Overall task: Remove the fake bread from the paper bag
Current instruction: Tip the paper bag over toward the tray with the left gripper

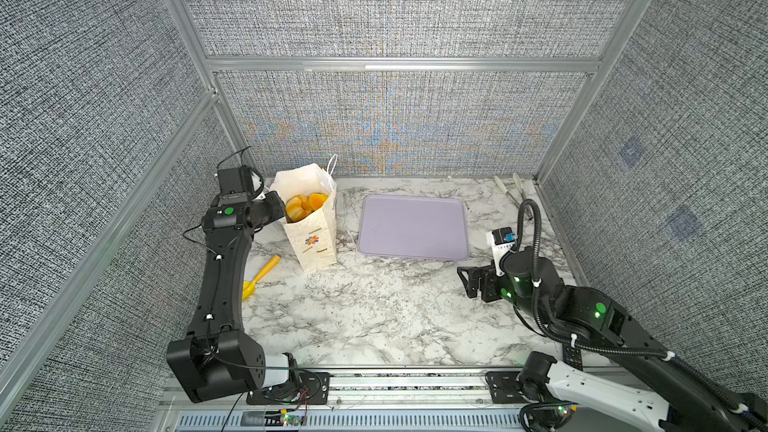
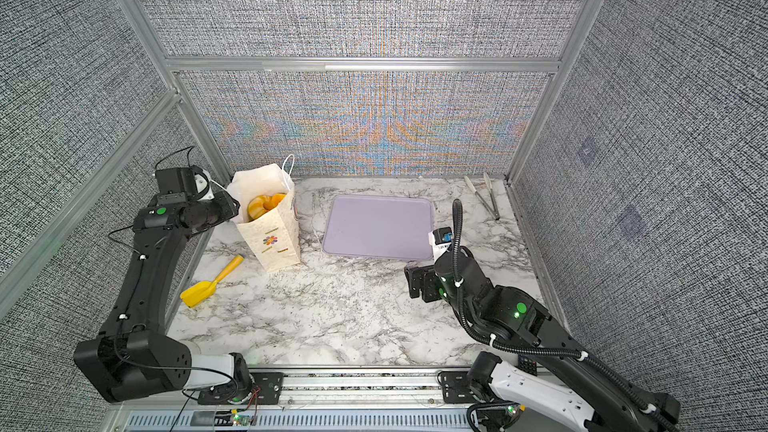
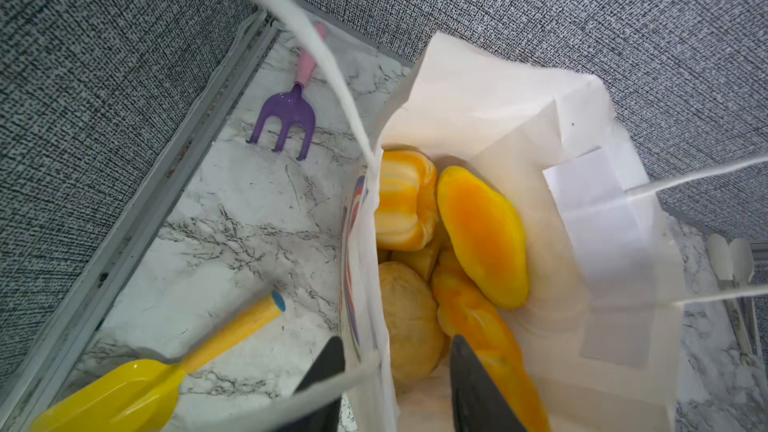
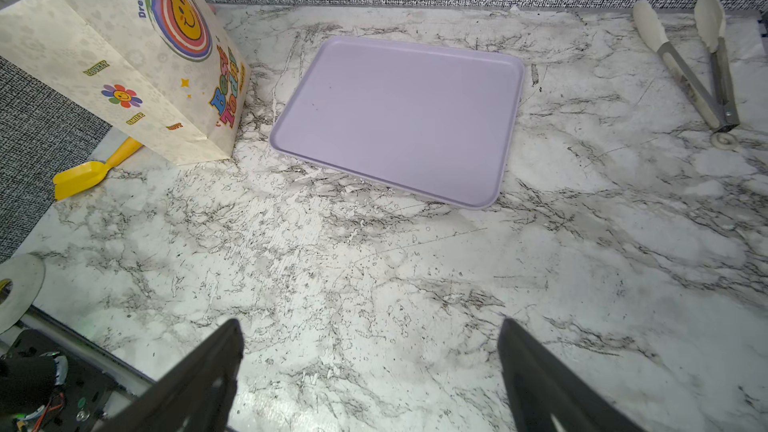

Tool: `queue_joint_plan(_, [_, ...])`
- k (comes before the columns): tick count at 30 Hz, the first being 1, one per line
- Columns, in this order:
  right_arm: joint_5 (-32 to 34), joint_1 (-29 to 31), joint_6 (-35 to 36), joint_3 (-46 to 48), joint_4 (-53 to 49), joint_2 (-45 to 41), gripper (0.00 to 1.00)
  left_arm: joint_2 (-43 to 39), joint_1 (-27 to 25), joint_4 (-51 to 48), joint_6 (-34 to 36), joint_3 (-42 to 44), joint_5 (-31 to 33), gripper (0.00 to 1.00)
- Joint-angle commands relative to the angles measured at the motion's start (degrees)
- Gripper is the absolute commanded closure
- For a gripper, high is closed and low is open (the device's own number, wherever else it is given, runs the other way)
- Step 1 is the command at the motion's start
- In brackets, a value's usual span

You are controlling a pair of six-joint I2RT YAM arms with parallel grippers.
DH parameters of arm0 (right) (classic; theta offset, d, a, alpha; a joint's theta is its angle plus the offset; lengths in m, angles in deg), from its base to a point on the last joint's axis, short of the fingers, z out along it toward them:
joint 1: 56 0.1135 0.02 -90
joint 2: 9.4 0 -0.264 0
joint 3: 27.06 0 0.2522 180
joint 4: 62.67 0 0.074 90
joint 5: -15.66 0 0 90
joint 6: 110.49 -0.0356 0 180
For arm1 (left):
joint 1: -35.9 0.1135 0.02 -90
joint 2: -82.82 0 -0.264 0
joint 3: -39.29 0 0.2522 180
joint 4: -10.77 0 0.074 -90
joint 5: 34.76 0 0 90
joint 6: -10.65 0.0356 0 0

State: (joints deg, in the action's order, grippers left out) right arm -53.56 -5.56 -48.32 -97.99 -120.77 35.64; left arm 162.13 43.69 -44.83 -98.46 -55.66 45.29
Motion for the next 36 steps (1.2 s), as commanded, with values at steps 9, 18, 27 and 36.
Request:
queue_joint_plan(9, [1.98, 0.09, -0.12, 0.55, 0.23, -0.04, 0.04, 2.64, -0.94, -0.78, 2.22, -0.69, 1.69, 0.7])
queue_joint_plan(18, [2.81, 0.1, 0.01, 0.32, 0.23, 0.67, 0.04, 3.38, -0.94, -1.45, 3.96, -1.29, 2.18, 0.94])
queue_joint_plan(27, [4.43, 0.06, -0.34, 0.21, -0.17, 0.49, 0.04, 5.58, -0.94, -0.52, 7.85, -3.42, 2.84, 1.0])
queue_joint_plan(36, [6.93, 0.1, -1.12, 0.42, 0.3, -0.22, 0.04, 11.32, -1.02, 6.82, 16.15, -11.75, -3.93, 1.0])
